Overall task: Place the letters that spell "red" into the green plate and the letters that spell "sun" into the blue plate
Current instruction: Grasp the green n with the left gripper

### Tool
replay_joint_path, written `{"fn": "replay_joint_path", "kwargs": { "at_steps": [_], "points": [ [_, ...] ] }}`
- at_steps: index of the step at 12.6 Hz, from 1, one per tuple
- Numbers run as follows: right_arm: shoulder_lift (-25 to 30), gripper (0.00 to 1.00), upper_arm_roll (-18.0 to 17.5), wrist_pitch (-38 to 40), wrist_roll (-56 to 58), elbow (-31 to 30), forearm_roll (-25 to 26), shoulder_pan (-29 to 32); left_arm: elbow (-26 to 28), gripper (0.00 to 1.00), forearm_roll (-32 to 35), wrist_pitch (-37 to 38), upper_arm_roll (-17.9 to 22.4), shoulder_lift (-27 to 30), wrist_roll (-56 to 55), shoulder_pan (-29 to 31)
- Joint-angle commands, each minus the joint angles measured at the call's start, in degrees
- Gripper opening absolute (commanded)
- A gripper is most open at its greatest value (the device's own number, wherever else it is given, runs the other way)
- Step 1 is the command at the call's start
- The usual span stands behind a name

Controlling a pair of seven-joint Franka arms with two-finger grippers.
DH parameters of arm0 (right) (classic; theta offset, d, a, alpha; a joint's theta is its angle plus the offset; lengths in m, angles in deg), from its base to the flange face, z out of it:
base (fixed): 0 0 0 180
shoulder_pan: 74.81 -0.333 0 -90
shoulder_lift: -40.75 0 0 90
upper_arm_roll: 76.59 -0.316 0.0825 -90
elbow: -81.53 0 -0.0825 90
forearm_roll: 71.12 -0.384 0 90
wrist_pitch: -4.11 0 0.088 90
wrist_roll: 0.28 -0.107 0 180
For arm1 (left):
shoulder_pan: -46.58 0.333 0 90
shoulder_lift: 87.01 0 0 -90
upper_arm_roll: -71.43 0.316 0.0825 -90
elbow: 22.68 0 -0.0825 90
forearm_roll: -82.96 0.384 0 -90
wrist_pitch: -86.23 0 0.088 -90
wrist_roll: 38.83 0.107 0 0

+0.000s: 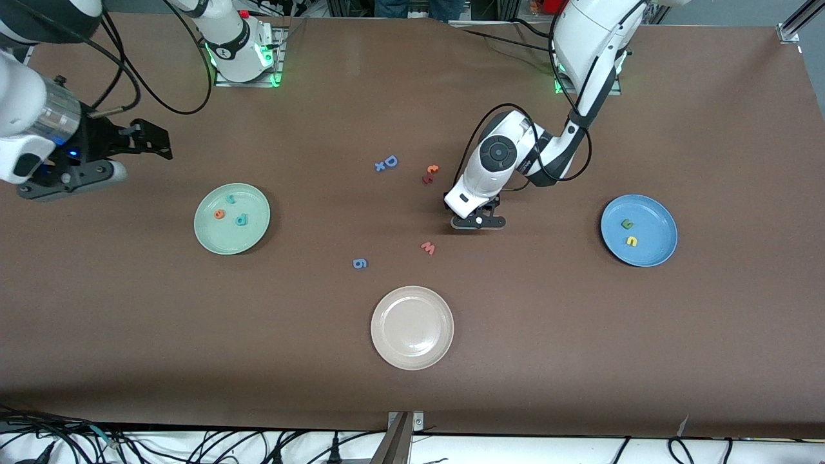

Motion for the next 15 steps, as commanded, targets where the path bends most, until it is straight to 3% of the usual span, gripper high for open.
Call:
{"fn": "replay_joint_path", "kwargs": {
  "at_steps": [1, 3, 6, 8, 10, 15],
  "points": [
    [7.55, 1.00, -4.06, -7.32, -0.37, -7.44, 1.86, 6.85, -0.90, 0.28, 1.54, -0.84, 0.70, -0.85, -0.47, -0.93],
    [11.34, 1.00, -4.16, -9.21, -0.98, -12.11, 1.69, 7.84, -0.90, 0.19, 3.89, -0.84, 1.14, -0.76, -0.46, -0.93],
    [10.65, 1.00, -4.68, -8.94, -1.78, -11.95, 3.08, 8.80, -0.90, 0.00, 5.41, -0.75, 3.59, 0.29, 2.32, -0.41],
    [10.48, 1.00, -11.85, -8.50, -2.39, -11.60, 3.01, 16.16, -0.64, 0.00, 4.79, 0.91, 6.49, 2.12, 11.61, 0.82],
    [10.30, 1.00, -12.59, -8.33, -6.07, -11.60, 3.18, 16.54, 0.24, 0.00, 4.70, 5.03, 9.91, 4.59, 25.47, 3.97],
    [10.12, 1.00, -12.33, -7.97, -7.05, -11.68, 2.31, 16.54, 2.87, 0.00, 2.60, 5.49, 16.17, 7.67, 59.32, 13.90]
  ]
}}
